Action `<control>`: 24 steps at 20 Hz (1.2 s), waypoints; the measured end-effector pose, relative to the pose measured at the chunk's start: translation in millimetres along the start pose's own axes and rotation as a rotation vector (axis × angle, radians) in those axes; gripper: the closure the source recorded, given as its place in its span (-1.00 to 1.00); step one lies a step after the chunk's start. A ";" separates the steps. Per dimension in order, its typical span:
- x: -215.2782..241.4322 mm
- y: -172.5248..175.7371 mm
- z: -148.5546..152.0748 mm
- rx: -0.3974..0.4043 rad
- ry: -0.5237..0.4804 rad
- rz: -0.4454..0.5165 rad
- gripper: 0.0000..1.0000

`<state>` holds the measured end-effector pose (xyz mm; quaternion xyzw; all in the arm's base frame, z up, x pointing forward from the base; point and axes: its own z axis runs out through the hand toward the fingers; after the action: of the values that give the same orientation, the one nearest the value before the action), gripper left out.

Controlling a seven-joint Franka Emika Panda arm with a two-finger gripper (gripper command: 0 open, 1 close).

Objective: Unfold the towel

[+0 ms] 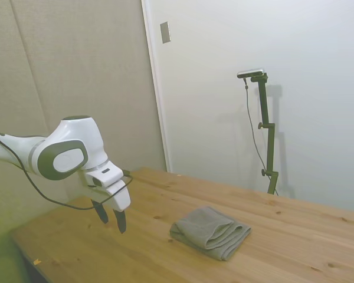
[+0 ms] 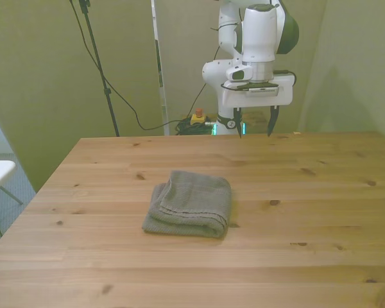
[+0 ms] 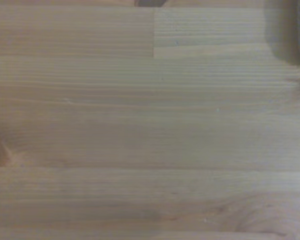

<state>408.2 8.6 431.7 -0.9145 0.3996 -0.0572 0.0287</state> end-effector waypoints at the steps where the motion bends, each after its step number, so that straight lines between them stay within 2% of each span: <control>1: 0.3 0.1 0.2 0.001 -0.002 0.001 -1.00; 6: 13.1 -2.0 -0.8 0.026 0.004 0.011 -1.00; 10: 46.6 5.2 -1.0 0.026 0.016 0.043 -1.00; 19: 182.2 112.0 -9.4 0.092 0.010 0.215 -1.00; 24: 240.4 148.6 17.1 0.193 -0.037 0.270 -1.00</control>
<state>464.3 -268.8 419.8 -0.8463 0.5110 -0.0740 0.1310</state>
